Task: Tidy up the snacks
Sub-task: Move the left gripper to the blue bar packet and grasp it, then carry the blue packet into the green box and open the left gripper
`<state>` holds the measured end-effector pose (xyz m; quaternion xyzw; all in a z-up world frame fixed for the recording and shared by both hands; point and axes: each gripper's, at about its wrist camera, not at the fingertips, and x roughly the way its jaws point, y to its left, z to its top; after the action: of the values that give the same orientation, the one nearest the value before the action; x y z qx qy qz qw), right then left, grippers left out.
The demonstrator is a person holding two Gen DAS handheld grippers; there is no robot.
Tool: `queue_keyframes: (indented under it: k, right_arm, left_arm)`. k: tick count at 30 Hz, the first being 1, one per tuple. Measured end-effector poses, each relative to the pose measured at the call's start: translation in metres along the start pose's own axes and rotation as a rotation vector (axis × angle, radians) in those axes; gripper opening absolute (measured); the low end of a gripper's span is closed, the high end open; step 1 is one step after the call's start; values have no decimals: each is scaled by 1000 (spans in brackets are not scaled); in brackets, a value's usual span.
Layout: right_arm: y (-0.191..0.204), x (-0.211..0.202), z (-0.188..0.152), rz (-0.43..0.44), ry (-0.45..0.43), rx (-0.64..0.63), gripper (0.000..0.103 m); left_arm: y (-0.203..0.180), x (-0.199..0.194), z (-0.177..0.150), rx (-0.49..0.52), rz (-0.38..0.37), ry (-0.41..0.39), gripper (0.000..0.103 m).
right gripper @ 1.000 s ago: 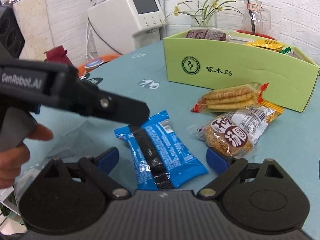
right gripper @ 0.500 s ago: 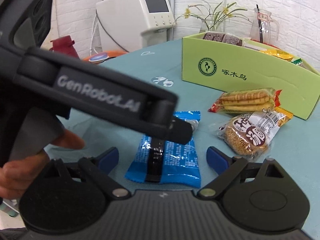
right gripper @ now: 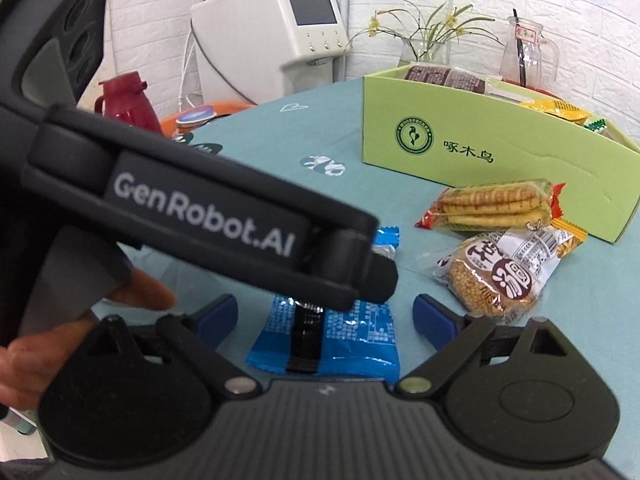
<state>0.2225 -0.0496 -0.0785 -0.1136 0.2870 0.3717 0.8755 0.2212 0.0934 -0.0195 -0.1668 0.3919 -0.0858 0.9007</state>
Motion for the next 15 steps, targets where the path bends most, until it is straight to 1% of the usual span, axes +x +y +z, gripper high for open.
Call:
queue_keyframes:
  k: [1,2,3,5,7,9,11,14,15]
  right_arm:
    - [2,1,-1,-6,-8,-7,92]
    - [1,-2,-2,-7,-25,-4,81]
    - [-1,-5,-2,3,-34,22,69]
    - [-2,-8,-5,-9,-37,25,67]
    - [-5,-12,-4,-12,-37,37,67]
    - [-9,-18,2,-23,-56,40,67]
    - [-15,-26,12,-46,-91,30,67]
    - [-31,-35,37,-74,-162,7,67]
    - [-38,-37,47,-82,-184,-4,67]
  left_arm:
    - [-3,1,-2,26,-16,-2,54]
    - [-7,2,-4,44,-39,3,34]
    - [-10,3,-7,48,-53,2,31]
    - [-14,3,-9,55,-48,-6,26]
    - [-14,4,-6,31,-65,5,24]
    - [-19,3,4,23,-87,-8,24]
    - [-27,-1,18,41,-101,-39,24]
    - [-42,-6,51,69,-116,-95,24]
    - [-47,-5,67,79,-122,-112,24]
